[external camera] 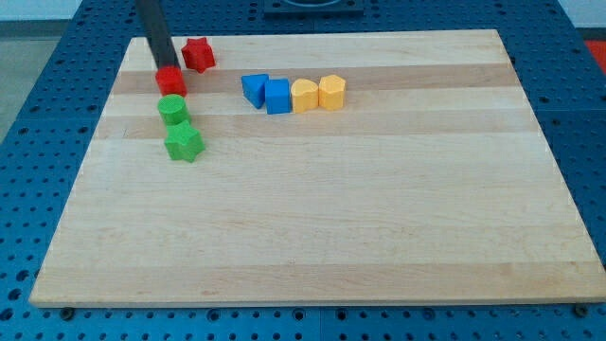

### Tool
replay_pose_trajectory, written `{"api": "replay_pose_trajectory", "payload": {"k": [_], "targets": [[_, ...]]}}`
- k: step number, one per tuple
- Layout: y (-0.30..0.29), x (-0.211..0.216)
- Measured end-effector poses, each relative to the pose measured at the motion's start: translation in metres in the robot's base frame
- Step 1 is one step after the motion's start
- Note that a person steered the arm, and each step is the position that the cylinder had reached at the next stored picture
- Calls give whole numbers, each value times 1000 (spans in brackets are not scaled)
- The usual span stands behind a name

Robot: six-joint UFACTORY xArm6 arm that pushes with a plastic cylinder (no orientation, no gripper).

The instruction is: Push the red star along with a green circle to the right beside the green star

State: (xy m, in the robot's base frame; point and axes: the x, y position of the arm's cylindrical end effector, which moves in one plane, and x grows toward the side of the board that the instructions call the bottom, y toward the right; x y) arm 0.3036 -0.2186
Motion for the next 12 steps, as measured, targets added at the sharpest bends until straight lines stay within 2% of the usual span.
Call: {"api": "replay_pose_trajectory", "payload": {"k": [1, 2, 3, 4, 6, 8, 9, 10, 12], "targets": [[0, 73], [0, 115], [-3, 103], [-18, 56], [-51, -87], [31, -111], [31, -110], [33, -33], [32, 93]]}}
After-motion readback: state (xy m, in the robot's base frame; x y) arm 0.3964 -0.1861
